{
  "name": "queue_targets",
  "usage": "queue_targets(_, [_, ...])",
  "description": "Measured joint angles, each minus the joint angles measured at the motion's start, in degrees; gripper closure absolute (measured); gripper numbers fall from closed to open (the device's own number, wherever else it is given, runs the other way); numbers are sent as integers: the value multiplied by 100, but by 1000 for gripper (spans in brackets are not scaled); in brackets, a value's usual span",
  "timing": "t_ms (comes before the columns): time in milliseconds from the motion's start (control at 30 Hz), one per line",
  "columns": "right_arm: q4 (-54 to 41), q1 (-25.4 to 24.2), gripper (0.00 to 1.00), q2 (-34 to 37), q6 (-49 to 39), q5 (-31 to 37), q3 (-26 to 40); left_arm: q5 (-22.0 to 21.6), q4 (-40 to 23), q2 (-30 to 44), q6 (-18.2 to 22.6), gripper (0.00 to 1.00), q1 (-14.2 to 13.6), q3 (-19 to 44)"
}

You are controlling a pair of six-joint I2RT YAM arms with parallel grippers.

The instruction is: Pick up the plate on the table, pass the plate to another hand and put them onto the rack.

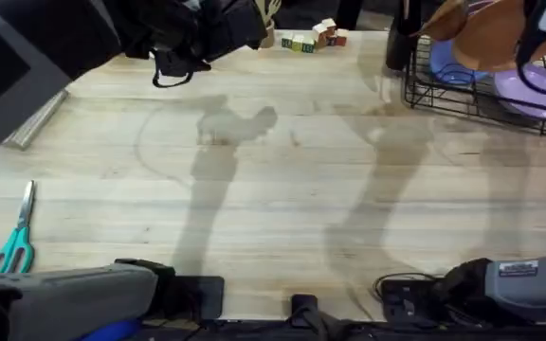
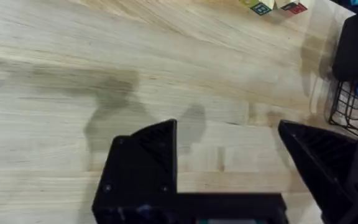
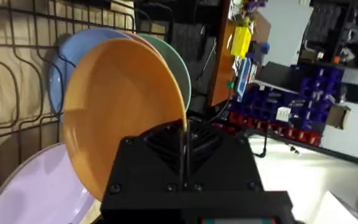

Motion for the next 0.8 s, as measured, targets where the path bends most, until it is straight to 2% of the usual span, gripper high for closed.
queue_targets(233, [521, 14, 973, 377, -153, -15, 0, -42, 0, 0, 12, 6, 0, 0])
queue_targets(800, [377, 132, 973, 711, -177, -15, 2, -44, -2, 0, 15, 6, 0, 0])
